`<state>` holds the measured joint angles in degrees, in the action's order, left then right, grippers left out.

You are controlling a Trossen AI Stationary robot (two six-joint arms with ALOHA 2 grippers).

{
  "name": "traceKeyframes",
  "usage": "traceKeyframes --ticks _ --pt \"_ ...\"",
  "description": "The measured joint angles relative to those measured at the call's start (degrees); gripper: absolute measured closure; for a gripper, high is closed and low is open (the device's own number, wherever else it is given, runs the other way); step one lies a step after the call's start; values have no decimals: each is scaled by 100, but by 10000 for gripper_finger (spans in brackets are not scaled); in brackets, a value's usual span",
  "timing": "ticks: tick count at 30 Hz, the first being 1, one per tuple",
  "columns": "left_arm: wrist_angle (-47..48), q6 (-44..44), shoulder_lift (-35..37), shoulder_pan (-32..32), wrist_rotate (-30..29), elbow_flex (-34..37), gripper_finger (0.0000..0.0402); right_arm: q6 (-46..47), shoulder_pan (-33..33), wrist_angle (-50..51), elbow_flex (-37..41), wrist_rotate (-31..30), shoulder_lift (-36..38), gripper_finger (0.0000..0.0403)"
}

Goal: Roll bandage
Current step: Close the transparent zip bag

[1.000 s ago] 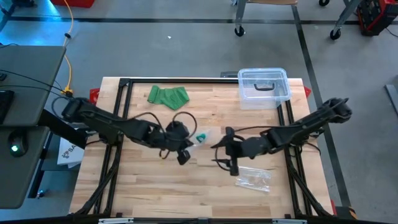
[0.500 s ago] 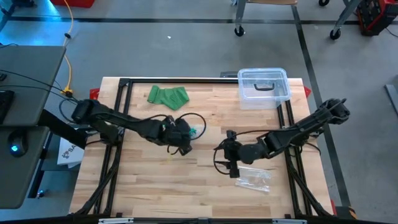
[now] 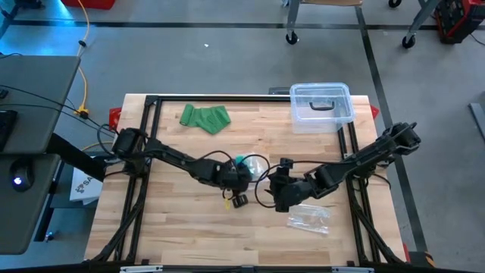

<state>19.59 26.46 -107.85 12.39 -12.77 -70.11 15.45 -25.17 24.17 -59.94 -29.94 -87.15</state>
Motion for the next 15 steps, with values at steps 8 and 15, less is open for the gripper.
traceKeyframes --ticks 8,15 --pt "7 -457 6 -261 1121 -2 220 18 0 6 0 4 0 181" --pt "1030 -1819 -38 337 587 -2 176 120 0 48 0 8 0 181"
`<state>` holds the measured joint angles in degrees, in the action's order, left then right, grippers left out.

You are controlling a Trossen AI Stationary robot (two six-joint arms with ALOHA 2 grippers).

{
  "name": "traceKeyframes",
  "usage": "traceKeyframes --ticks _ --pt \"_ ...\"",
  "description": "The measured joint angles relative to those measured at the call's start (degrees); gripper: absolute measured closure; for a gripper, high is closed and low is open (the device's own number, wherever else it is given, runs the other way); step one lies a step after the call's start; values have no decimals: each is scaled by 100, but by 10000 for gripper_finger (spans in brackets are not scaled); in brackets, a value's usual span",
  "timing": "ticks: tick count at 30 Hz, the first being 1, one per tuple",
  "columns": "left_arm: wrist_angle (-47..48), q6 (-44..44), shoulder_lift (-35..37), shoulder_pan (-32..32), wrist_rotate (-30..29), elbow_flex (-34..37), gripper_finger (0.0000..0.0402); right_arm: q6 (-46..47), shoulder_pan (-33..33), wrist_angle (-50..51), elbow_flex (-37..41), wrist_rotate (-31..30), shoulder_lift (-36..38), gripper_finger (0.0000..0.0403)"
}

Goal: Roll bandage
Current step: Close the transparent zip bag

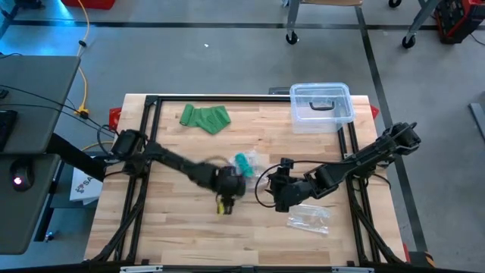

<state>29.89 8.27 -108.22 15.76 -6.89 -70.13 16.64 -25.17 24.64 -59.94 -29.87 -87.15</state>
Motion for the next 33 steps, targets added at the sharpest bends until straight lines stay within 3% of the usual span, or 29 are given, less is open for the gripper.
traceKeyframes --ticks 4,6,10,13,19,23,28,33 --pt "-10 -641 -199 592 -1984 2 186 3 0 -3 0 -2 0 181" --pt "-327 -589 -332 684 -2278 0 191 2 0 -17 0 -2 0 181" --pt "-531 -230 -646 478 -1876 -21 207 89 -2 -51 0 4 -2 181" --pt "-540 -36 -685 224 -1242 -26 233 134 0 -51 0 15 -2 181" --pt "-481 -73 -699 -2 -707 -24 317 127 -13 -118 0 41 -2 181" --pt "-474 -136 -586 6 -894 -14 383 -330 -73 -570 108 53 -74 181" --pt "-231 241 -118 -16 -1204 31 373 -1494 -133 -2054 689 447 -306 181" --pt "-207 518 422 1 -923 15 367 -2252 113 -2956 779 973 -744 181"
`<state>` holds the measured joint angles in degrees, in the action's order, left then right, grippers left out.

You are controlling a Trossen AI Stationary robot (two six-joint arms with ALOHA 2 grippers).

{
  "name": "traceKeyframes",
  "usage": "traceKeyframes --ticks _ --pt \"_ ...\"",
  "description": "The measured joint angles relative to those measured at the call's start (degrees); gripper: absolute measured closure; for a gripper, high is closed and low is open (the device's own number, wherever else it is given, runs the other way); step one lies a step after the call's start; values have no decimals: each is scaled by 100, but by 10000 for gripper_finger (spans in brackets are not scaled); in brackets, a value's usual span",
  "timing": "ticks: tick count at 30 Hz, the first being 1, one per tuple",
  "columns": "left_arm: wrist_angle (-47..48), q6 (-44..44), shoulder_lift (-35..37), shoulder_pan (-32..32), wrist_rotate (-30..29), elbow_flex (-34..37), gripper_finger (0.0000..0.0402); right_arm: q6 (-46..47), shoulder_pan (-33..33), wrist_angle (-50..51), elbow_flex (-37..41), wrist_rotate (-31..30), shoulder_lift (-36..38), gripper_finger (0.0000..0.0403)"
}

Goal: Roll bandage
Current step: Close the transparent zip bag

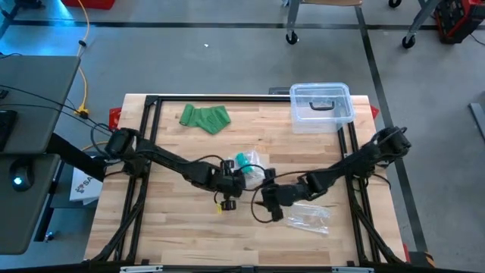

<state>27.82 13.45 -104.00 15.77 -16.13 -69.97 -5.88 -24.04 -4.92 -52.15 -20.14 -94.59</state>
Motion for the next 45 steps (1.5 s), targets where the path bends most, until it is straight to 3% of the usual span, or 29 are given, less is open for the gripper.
traceKeyframes --ticks 4,10,14,21,25,30,33,37,42,45 --pt "-171 89 347 35 219 -11 377 -471 105 -450 -55 -674 -271 181" --pt "-218 192 445 42 363 -3 377 -1011 229 -411 -331 -681 -478 202" --pt "-235 193 443 54 431 -9 375 -1033 349 -280 -336 -690 -563 252" --pt "-236 14 499 114 299 -9 368 -489 450 -42 -336 -573 -602 387" --pt "-73 -227 622 140 331 -13 332 -124 456 -4 -336 -554 -602 394" --pt "735 -404 600 453 -369 -12 272 11 578 13 -331 -89 -602 400" --pt "596 -254 596 751 -973 177 251 94 617 175 -321 -82 -554 401" --pt "-837 -180 642 1186 -2286 722 241 150 576 139 -323 -84 -368 402" --pt "-3025 -605 642 1438 -3241 1409 246 382 412 286 -323 91 -44 402" --pt "-3860 -1253 642 1534 -3512 1523 254 483 351 299 -323 369 159 402"
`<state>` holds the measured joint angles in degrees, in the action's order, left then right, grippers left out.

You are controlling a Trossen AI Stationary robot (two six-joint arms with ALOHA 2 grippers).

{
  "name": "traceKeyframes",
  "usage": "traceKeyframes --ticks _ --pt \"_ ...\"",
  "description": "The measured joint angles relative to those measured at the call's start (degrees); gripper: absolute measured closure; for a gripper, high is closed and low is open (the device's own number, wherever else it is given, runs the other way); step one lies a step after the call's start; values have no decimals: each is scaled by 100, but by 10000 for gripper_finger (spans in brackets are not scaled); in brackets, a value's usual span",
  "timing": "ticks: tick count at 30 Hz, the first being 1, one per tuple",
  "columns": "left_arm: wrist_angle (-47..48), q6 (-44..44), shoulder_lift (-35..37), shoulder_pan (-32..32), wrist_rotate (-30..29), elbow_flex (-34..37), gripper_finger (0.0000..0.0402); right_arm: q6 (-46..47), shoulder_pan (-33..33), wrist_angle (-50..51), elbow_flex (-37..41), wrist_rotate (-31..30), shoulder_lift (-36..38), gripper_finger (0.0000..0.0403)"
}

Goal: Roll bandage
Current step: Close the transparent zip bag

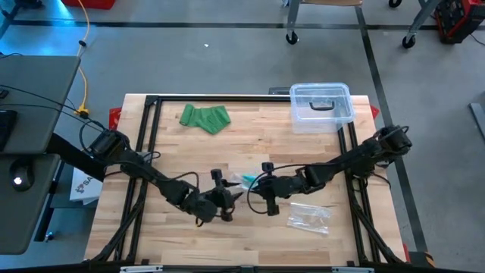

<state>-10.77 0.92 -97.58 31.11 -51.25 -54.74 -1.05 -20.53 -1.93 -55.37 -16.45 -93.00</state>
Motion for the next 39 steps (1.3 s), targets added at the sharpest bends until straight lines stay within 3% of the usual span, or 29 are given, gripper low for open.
traceKeyframes --ticks 6,18,23,30,33,39 --pt "-668 -1012 4 61 -49 -6 272 231 -9 97 0 401 370 402" --pt "-660 -766 4 192 -164 -6 275 515 28 644 -2 667 567 403" --pt "-658 -624 4 58 451 -6 275 464 27 648 -2 702 567 403" --pt "-818 -1069 2 -150 366 -6 275 468 30 616 -2 816 567 403" --pt "-960 -1329 2 -146 798 -6 276 466 28 618 -2 842 567 403" --pt "-1012 -1209 2 -147 1093 -6 315 466 30 591 -2 842 567 403"
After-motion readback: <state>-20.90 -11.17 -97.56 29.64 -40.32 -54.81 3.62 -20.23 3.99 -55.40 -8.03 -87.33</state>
